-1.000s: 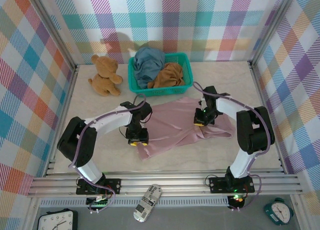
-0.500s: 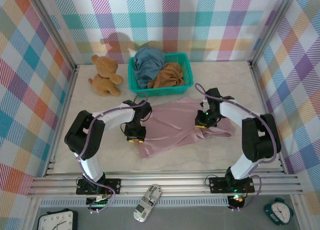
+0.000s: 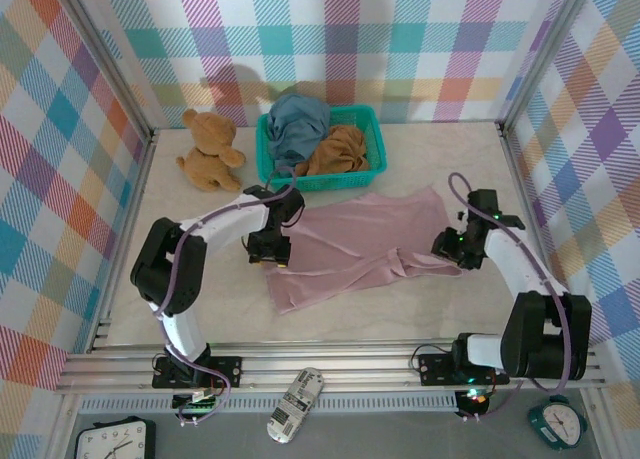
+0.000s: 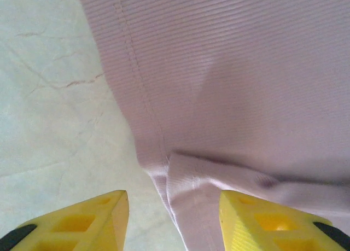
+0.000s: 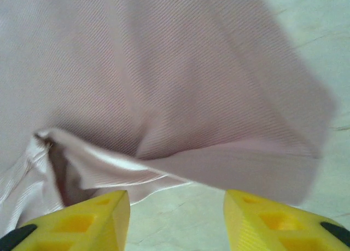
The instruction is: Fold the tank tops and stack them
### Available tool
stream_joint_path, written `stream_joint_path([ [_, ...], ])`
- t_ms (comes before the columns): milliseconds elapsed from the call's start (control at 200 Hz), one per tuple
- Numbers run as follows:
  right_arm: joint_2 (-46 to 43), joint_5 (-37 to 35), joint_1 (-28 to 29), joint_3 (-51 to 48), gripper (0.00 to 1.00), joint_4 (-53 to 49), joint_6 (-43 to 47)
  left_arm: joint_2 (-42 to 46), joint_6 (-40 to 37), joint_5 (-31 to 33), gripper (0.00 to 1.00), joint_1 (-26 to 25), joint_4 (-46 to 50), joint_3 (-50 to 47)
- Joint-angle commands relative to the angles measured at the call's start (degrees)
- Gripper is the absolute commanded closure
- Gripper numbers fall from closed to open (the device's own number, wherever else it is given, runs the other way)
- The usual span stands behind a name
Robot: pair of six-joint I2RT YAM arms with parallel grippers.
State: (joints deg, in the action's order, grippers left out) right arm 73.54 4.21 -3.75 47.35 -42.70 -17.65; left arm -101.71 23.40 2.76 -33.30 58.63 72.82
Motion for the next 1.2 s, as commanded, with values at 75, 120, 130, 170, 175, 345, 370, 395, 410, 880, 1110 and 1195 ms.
stream_joint_path([
  [75, 0.06, -2.09, -4.97, -0.56, 0.46, -4.92, -6.48, 3.54, 6.27, -10.58, 0.51, -6.05, -0.93, 0.56],
  [120, -0.67, -3.06, -6.08, -1.68, 0.45, -4.71, -7.27, 3.08, 7.50, -12.04, 0.51, -7.80, -2.86, 0.14],
  [130, -0.85, -3.17, -6.33, -2.01, 0.45, -4.64, -7.43, 2.96, 7.75, -12.42, 0.50, -8.09, -3.16, -0.02],
  [170, -1.50, -2.70, -7.66, -3.30, 0.45, -4.03, -7.68, 2.46, 8.34, -13.65, 0.50, -9.28, -4.77, -0.78],
  [175, -1.57, -2.48, -7.93, -3.44, 0.46, -3.87, -7.76, 2.38, 8.42, -13.74, 0.50, -9.39, -4.94, -0.94],
  [345, 0.69, 5.38, -11.22, -5.80, 0.52, 2.51, -9.34, 1.48, 8.70, -14.89, 0.50, -10.49, -7.91, -5.99],
  [370, 1.84, 6.02, -11.23, -5.48, 0.53, 3.06, -9.22, 1.23, 8.24, -14.74, 0.50, -10.49, -7.77, -6.45],
  [395, 2.87, 6.13, -11.24, -5.15, 0.53, 3.34, -9.08, 1.00, 7.63, -14.58, 0.50, -10.52, -7.54, -6.80],
  [410, 3.52, 5.90, -11.28, -4.98, 0.54, 3.53, -8.95, 0.85, 7.33, -14.43, 0.49, -10.51, -7.41, -7.00],
  [880, 7.85, 10.67, -12.03, 0.99, 0.95, 2.10, -8.27, 0.13, 3.18, -9.66, 0.50, -10.25, -5.02, -11.12],
  [1110, 15.23, 13.26, -12.15, 9.22, 0.95, -2.28, -11.65, 0.59, 1.57, -5.93, 0.51, -8.78, -3.33, -10.50],
  [1195, 18.83, 13.43, -12.07, 12.06, 0.94, -2.09, -12.72, 1.34, 2.30, -7.11, 0.51, -8.54, -4.21, -10.26],
])
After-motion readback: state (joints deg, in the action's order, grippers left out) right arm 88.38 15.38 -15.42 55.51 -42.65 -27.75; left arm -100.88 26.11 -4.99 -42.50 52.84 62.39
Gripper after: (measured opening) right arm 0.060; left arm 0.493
